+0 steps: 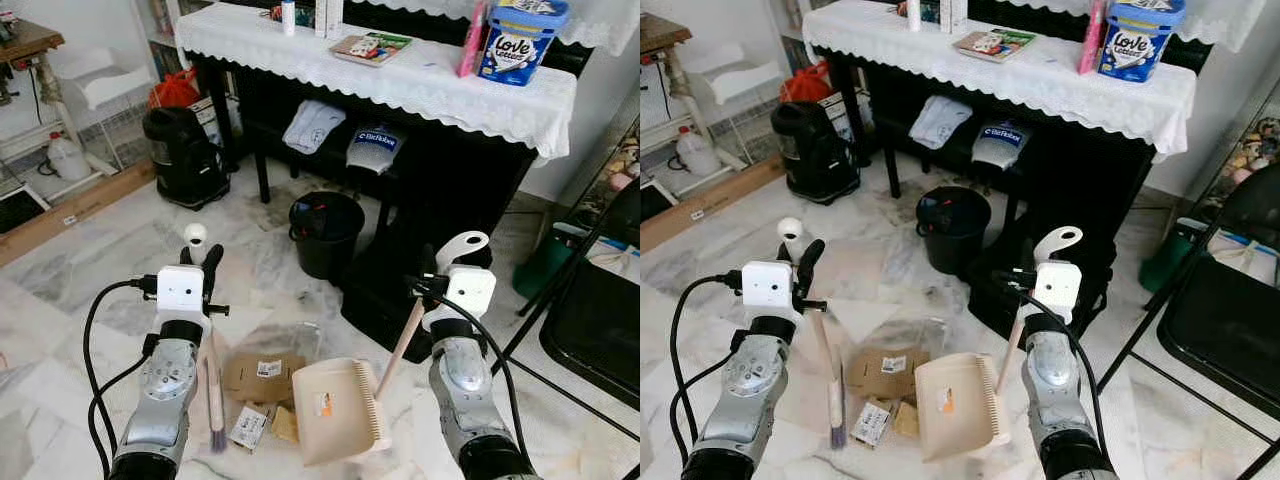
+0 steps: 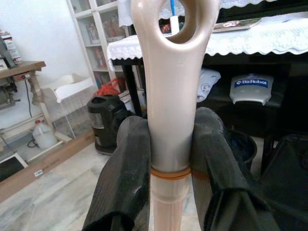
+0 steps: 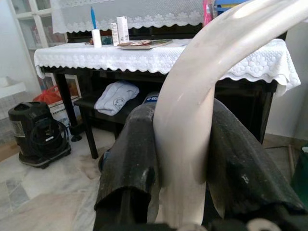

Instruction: Sweep floor

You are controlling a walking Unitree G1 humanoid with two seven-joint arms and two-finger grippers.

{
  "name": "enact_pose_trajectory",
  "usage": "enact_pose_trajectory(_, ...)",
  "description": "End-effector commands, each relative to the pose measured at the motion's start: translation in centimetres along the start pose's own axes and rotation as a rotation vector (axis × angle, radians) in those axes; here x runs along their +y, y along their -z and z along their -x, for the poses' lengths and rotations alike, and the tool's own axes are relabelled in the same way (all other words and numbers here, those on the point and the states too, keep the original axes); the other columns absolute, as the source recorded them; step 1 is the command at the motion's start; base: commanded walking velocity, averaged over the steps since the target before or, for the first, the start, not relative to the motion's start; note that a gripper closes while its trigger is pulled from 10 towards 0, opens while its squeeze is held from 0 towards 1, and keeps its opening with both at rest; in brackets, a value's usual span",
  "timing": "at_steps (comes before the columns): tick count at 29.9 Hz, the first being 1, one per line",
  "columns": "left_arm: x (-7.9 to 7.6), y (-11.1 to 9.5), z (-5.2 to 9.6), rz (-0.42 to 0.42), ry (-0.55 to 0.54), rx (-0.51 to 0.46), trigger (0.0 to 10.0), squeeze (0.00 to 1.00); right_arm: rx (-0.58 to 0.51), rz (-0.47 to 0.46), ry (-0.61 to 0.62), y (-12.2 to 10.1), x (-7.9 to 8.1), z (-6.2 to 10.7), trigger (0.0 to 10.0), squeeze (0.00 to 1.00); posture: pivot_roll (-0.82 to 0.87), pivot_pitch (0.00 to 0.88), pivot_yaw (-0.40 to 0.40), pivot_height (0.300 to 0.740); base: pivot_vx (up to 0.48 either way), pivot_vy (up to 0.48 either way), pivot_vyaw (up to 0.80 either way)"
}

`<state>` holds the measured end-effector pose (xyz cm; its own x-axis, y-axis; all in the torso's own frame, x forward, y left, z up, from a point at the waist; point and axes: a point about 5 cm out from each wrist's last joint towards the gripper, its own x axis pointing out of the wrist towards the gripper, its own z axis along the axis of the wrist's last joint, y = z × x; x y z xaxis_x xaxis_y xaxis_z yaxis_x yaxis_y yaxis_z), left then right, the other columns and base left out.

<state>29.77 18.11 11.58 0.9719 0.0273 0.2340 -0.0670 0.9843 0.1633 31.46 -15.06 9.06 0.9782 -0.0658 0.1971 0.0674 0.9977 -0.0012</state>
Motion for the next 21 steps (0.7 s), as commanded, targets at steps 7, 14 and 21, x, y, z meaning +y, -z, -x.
enact_pose_trajectory(7,0.23,-0.76,-0.43,0.010,-0.019,-0.037,10.0,0.00,-0.065,-0.004,0.004,-1.16,-0.04,-0.47,10.0,0.00,-0.01,0.074,-0.003,0.740,0.000,0.145,0.00)
enact_pose_trajectory(14,0.19,-0.76,-0.42,0.014,-0.018,-0.037,10.0,0.00,-0.046,-0.022,0.013,-0.98,-0.05,-0.45,10.0,0.00,-0.01,0.076,-0.003,0.740,0.000,0.296,0.00)
enact_pose_trajectory(21,0.14,-0.77,-0.40,0.018,-0.015,-0.037,10.0,0.00,-0.058,-0.009,0.009,-1.15,-0.07,-0.56,10.0,0.00,-0.01,0.076,-0.003,0.740,0.000,0.301,-0.44)
